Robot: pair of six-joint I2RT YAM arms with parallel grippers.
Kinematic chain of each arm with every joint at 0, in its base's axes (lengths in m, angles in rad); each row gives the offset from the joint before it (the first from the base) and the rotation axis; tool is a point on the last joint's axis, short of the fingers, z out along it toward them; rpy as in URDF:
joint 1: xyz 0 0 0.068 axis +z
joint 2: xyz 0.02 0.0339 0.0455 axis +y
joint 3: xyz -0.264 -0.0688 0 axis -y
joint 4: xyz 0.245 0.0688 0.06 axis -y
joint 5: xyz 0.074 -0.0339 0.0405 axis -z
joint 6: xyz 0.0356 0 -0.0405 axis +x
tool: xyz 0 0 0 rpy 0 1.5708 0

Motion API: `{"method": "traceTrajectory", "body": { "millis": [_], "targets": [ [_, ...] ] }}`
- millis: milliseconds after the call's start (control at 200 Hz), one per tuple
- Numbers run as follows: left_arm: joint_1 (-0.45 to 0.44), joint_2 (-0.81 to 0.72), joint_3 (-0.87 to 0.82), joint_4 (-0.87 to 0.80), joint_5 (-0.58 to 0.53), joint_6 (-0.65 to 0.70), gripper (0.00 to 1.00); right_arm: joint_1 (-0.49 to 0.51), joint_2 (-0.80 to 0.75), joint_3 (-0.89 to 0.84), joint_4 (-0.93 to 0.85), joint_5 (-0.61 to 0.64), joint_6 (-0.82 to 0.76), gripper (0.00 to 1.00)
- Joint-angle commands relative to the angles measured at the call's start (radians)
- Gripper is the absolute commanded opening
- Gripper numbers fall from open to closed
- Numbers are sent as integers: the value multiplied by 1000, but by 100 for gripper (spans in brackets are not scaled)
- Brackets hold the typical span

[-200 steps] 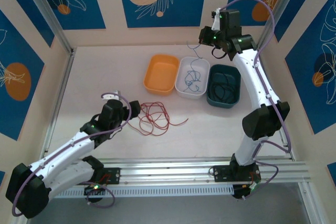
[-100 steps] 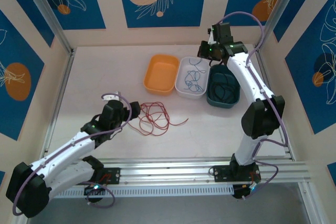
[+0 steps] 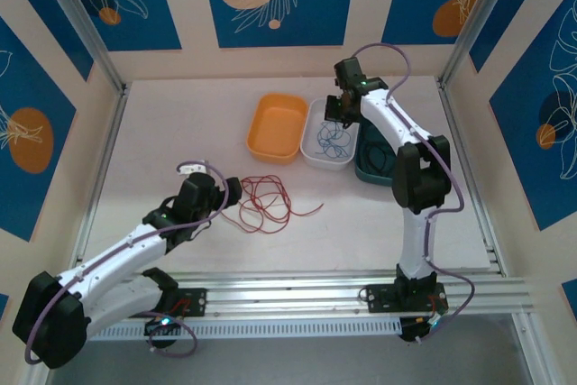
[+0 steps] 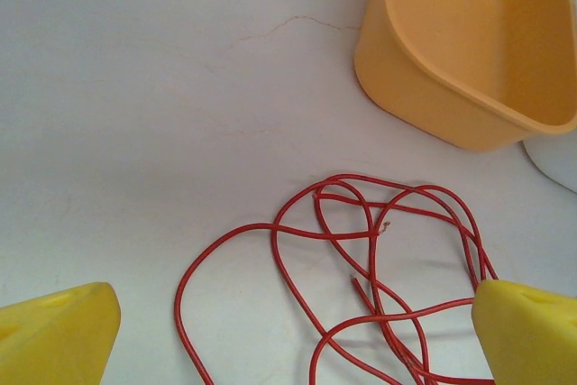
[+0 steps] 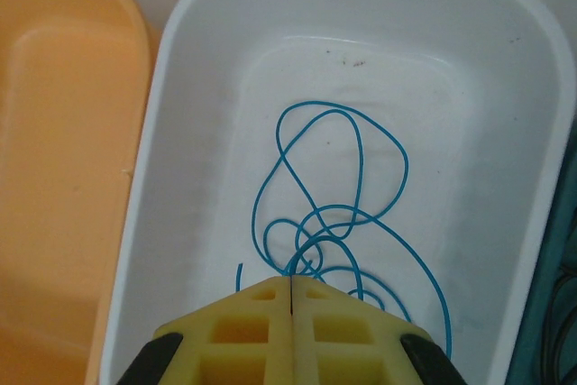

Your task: Untangle the cables

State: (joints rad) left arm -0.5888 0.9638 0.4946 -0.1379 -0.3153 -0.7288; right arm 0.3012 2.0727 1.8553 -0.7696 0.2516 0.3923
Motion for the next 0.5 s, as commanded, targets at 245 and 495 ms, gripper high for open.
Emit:
{"method": "traceTrajectory", "body": {
  "millis": [245, 495],
  "targets": [
    [9, 2, -15, 9, 6, -19, 100, 3, 46, 102, -61, 51, -45, 35],
    [10, 2, -12, 7, -1, -39, 100, 3, -14, 94, -74, 59, -54, 45]
  ]
}}
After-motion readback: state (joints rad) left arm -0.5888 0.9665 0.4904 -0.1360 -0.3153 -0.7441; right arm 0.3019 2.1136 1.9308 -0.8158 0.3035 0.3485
